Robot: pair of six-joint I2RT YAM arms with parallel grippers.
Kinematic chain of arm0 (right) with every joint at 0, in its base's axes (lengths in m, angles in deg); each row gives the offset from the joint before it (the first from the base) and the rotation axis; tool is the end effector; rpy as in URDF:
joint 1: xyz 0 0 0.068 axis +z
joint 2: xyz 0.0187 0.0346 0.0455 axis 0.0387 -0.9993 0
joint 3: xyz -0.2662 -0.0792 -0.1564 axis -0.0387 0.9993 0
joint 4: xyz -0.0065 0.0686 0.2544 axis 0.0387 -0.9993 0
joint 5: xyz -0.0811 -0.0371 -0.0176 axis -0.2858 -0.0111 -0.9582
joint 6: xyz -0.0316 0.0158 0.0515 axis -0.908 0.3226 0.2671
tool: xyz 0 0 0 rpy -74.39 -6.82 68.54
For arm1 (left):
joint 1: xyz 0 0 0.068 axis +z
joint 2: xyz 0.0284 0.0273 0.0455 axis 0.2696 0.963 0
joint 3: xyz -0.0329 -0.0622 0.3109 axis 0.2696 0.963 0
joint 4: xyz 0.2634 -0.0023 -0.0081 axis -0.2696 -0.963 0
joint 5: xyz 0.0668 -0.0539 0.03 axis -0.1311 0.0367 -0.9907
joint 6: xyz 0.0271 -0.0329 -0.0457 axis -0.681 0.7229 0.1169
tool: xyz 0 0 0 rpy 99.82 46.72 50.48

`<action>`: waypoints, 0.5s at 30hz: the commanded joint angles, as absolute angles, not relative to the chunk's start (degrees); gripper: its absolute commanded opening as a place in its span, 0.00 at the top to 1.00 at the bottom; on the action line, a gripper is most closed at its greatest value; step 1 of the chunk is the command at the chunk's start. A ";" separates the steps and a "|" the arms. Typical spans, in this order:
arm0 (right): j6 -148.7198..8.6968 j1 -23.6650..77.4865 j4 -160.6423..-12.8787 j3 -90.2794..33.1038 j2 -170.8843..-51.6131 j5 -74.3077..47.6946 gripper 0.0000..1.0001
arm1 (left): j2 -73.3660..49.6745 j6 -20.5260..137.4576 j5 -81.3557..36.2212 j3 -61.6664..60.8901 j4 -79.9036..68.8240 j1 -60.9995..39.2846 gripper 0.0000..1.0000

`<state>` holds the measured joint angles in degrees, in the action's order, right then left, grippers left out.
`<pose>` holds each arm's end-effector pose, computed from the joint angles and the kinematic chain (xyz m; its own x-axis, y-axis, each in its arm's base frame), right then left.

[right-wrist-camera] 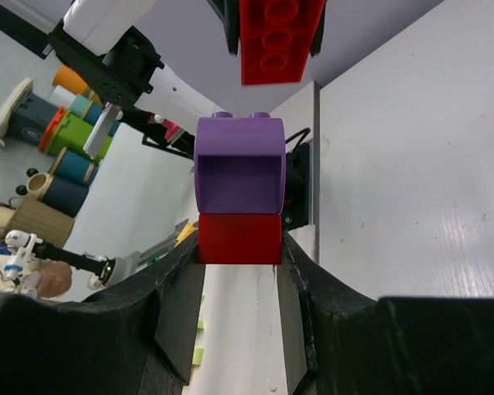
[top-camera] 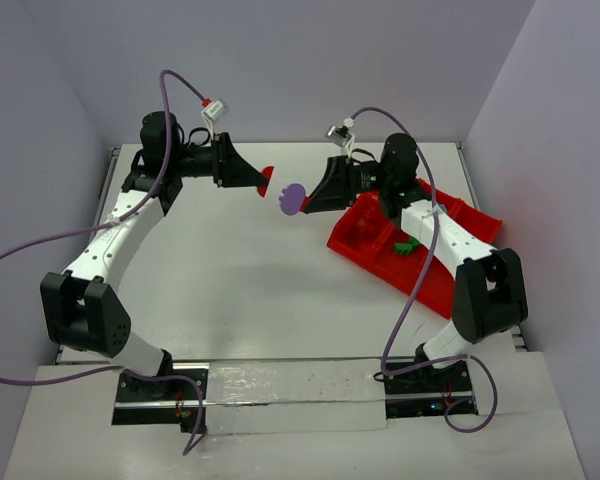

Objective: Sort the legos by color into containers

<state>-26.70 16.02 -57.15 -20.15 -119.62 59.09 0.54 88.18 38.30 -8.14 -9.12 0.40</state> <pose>0.3180 0.1540 0.3963 -0.6828 -0.0852 -0.7256 -0.7160 -0.1191 0.6878 0.3269 -0.1351 0.4353 -0.7666 -0.0347 -0.6412 0.6353 0.1044 -0.7652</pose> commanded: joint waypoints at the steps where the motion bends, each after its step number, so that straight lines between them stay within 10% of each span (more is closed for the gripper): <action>1: -26.55 15.72 -54.63 -19.66 -118.50 60.18 1.00 | -1.74 86.17 38.50 -10.75 -9.66 1.84 1.00; 9: -34.43 9.19 -67.40 -19.81 -115.92 53.91 1.00 | 0.59 80.68 31.23 -14.00 -20.35 2.02 1.00; 15: -65.17 3.93 -119.43 -34.81 -111.28 20.47 1.00 | 9.71 72.56 17.22 -24.07 -37.14 -6.59 1.00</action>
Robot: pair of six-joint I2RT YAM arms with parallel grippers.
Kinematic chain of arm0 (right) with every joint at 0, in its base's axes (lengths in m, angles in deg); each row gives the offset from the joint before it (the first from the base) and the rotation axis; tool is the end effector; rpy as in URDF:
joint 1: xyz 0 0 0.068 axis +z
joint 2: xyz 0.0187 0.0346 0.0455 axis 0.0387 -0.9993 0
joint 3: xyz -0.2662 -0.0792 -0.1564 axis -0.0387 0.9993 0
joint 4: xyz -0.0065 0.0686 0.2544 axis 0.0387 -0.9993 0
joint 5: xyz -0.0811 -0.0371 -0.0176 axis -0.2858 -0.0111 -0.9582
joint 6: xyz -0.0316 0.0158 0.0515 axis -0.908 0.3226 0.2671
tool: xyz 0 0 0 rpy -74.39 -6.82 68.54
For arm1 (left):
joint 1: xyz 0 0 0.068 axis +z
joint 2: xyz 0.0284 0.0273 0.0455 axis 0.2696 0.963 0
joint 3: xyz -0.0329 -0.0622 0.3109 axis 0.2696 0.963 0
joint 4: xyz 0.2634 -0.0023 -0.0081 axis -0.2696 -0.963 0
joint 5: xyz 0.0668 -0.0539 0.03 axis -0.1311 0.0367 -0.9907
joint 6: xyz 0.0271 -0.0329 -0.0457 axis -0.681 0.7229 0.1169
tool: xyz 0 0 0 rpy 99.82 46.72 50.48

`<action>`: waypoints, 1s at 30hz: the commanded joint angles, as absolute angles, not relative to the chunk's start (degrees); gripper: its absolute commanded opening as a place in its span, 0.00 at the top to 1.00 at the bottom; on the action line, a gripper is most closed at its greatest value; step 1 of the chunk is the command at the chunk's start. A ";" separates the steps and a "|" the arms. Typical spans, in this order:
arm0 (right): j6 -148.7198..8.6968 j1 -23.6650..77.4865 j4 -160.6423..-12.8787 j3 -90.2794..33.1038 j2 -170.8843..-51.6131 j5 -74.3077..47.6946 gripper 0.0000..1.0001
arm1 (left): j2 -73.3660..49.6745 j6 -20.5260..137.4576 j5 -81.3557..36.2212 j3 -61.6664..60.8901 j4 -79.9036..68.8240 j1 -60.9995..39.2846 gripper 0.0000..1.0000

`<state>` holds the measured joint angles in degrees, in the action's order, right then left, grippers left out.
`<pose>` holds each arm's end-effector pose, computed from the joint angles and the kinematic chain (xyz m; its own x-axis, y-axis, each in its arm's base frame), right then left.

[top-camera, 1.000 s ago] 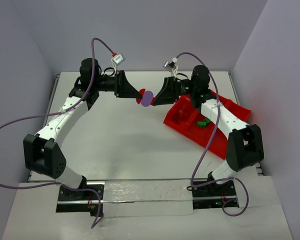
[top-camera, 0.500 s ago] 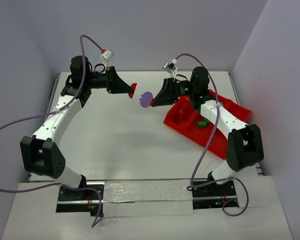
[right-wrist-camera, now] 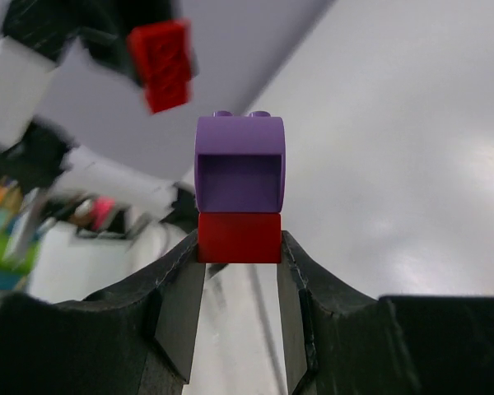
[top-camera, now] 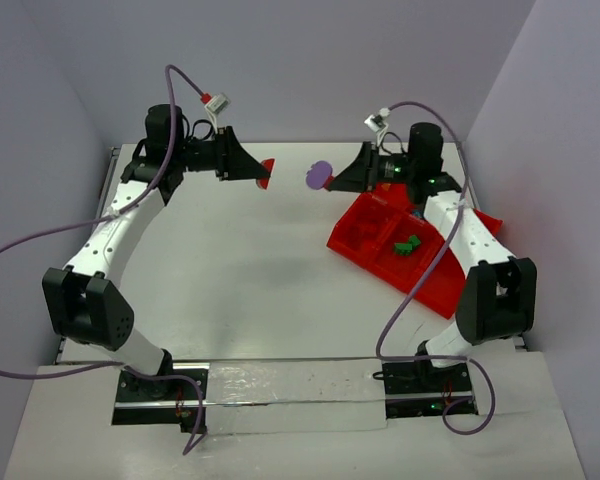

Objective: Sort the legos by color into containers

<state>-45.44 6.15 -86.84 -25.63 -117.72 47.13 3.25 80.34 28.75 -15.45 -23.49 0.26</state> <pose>0.3393 0.0944 0.3944 -0.7152 0.0913 -0.6929 -0.6630 0.2247 0.7141 0.3417 -0.1365 0.4384 -0.7706 -0.0774 -0.6326 0.5934 0.2749 -0.7565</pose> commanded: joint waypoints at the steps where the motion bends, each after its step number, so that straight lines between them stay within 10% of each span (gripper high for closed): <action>1: -64.79 2.85 -119.79 -34.71 -110.00 17.49 1.00 | 11.14 72.53 15.47 -25.22 -37.59 -9.21 1.00; 13: -60.77 -0.47 -119.87 -29.36 -90.00 -19.51 1.00 | 36.84 80.22 4.42 -45.95 -40.14 -23.51 1.00; 25: -60.39 -0.63 -120.79 -27.75 -81.58 -22.96 1.00 | 51.10 88.99 -6.75 -57.52 -34.28 -27.60 0.99; 30: -59.99 -0.61 -121.86 -27.59 -80.97 -21.23 1.00 | 53.60 89.34 -9.35 -61.86 -35.08 -27.71 0.56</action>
